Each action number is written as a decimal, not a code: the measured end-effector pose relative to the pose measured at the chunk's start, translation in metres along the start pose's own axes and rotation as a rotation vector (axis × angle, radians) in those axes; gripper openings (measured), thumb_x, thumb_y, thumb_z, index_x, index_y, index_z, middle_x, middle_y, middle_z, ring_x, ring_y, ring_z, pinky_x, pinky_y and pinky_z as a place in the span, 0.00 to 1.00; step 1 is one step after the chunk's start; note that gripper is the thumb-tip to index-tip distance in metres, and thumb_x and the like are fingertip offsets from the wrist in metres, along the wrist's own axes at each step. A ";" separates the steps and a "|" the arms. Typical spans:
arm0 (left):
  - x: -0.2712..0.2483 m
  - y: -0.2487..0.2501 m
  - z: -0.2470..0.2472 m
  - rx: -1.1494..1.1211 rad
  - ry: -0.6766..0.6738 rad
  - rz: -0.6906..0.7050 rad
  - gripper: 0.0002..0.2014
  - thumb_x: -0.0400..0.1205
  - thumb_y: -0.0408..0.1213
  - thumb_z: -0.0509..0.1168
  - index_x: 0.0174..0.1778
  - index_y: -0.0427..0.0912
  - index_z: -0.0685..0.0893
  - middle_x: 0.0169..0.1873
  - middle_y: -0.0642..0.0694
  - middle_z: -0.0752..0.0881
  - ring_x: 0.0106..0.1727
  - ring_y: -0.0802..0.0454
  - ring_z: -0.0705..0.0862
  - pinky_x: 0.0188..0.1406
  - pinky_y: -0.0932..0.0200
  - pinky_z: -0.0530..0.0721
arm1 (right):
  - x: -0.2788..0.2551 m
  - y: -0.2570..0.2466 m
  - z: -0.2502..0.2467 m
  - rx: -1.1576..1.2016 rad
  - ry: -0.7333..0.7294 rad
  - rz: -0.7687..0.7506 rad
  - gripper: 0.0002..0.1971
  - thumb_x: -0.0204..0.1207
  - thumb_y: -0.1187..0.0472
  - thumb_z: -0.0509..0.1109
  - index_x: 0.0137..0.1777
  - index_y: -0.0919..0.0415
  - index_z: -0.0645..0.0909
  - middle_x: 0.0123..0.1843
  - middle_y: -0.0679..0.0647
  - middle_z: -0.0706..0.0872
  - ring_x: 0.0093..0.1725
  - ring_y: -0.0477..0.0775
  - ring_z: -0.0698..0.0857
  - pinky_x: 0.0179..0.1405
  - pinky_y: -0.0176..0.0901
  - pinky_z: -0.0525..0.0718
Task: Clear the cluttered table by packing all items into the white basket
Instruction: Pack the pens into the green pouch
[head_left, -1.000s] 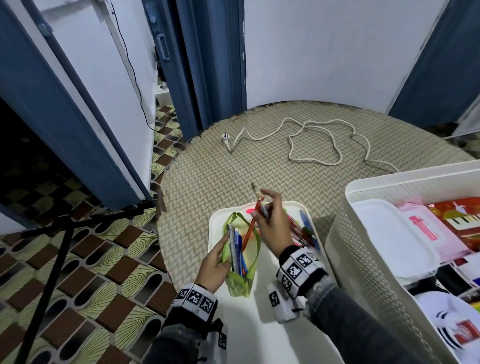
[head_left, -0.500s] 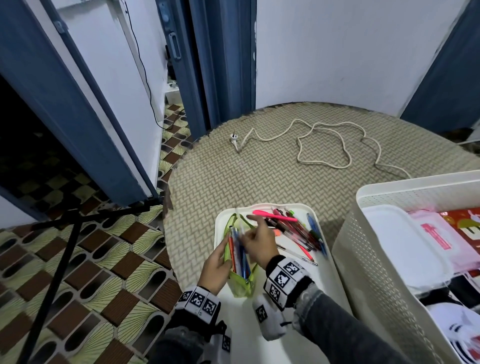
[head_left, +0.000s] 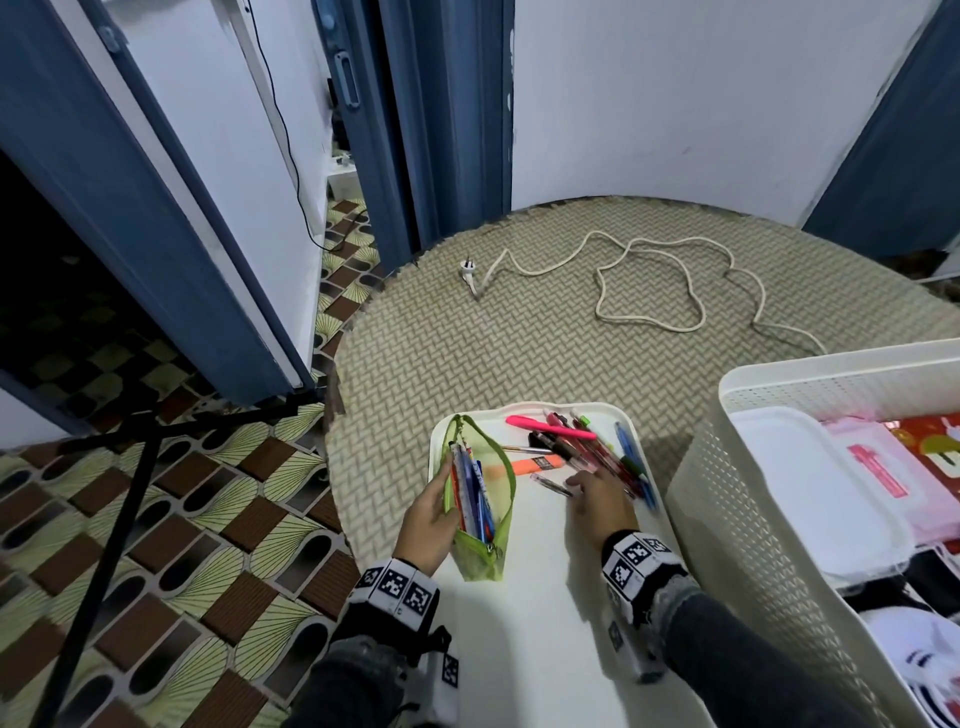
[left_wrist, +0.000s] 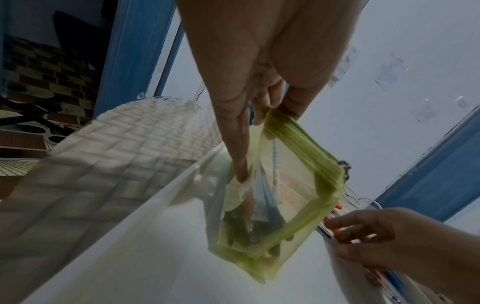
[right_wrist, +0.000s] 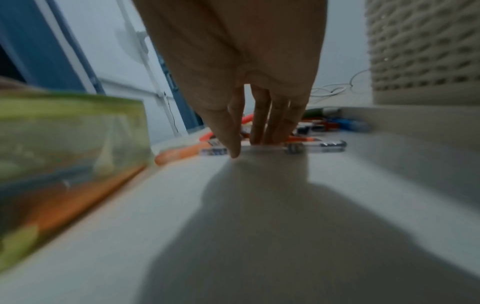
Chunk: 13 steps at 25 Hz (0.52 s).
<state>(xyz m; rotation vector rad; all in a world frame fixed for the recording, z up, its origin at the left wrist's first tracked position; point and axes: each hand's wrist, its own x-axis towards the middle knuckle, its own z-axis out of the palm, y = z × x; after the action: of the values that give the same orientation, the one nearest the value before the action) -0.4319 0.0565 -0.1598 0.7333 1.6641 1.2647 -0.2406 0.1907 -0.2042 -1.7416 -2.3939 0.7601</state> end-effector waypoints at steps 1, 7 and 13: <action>0.000 0.000 0.001 0.015 0.004 -0.010 0.32 0.82 0.19 0.58 0.78 0.53 0.66 0.72 0.47 0.76 0.73 0.50 0.75 0.73 0.44 0.74 | -0.004 0.005 0.001 -0.039 0.002 -0.012 0.16 0.79 0.68 0.63 0.64 0.59 0.82 0.65 0.60 0.80 0.66 0.60 0.78 0.64 0.44 0.75; -0.004 0.010 0.003 0.047 -0.018 0.018 0.33 0.82 0.20 0.60 0.80 0.52 0.62 0.71 0.54 0.73 0.73 0.57 0.71 0.75 0.56 0.70 | -0.013 -0.037 -0.022 0.634 0.227 -0.033 0.15 0.72 0.74 0.67 0.57 0.61 0.80 0.40 0.54 0.83 0.38 0.50 0.82 0.40 0.34 0.79; 0.005 0.002 0.003 0.015 0.000 0.036 0.33 0.82 0.18 0.55 0.72 0.63 0.68 0.74 0.48 0.74 0.75 0.53 0.73 0.77 0.45 0.70 | -0.011 -0.111 -0.057 0.925 0.198 -0.283 0.40 0.70 0.75 0.71 0.79 0.51 0.61 0.43 0.53 0.80 0.34 0.51 0.84 0.38 0.43 0.88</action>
<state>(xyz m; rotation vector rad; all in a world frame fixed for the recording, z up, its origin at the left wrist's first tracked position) -0.4316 0.0620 -0.1596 0.7756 1.6692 1.2782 -0.3137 0.1746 -0.1031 -1.0125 -1.6508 1.2819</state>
